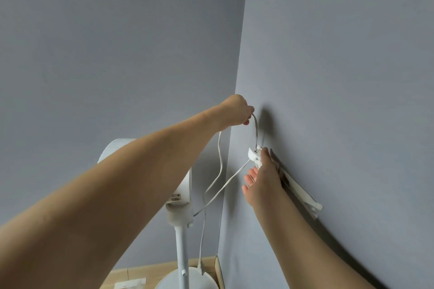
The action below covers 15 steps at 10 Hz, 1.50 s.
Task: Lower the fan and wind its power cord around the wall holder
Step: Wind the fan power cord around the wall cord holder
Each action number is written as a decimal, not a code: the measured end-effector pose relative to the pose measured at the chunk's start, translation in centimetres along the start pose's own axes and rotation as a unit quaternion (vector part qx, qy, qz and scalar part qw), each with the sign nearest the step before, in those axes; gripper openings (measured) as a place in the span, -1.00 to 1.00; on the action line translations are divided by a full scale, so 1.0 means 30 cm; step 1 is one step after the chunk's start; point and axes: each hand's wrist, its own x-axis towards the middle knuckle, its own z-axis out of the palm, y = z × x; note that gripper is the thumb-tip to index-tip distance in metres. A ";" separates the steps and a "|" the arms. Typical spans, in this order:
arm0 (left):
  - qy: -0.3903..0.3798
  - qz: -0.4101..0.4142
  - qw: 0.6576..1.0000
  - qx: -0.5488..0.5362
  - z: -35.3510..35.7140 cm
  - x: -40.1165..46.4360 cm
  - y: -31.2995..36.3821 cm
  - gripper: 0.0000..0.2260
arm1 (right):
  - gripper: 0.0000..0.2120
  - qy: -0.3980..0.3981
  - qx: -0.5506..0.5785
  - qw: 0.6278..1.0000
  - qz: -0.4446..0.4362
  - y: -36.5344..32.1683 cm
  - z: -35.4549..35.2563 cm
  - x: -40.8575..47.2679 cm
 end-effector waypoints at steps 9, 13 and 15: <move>-0.020 0.008 1.000 -0.010 -0.003 -0.020 0.042 -0.78 | -0.49 0.064 0.079 0.994 -0.034 0.027 0.051 -0.019; -0.014 0.128 0.974 0.186 -0.056 -0.058 0.145 -0.76 | -0.51 -0.043 0.066 0.996 0.049 0.020 0.084 -0.140; -0.020 0.283 0.821 0.495 -0.151 -0.098 0.214 -0.58 | -0.45 -0.108 0.132 0.985 0.025 -0.190 0.172 -0.172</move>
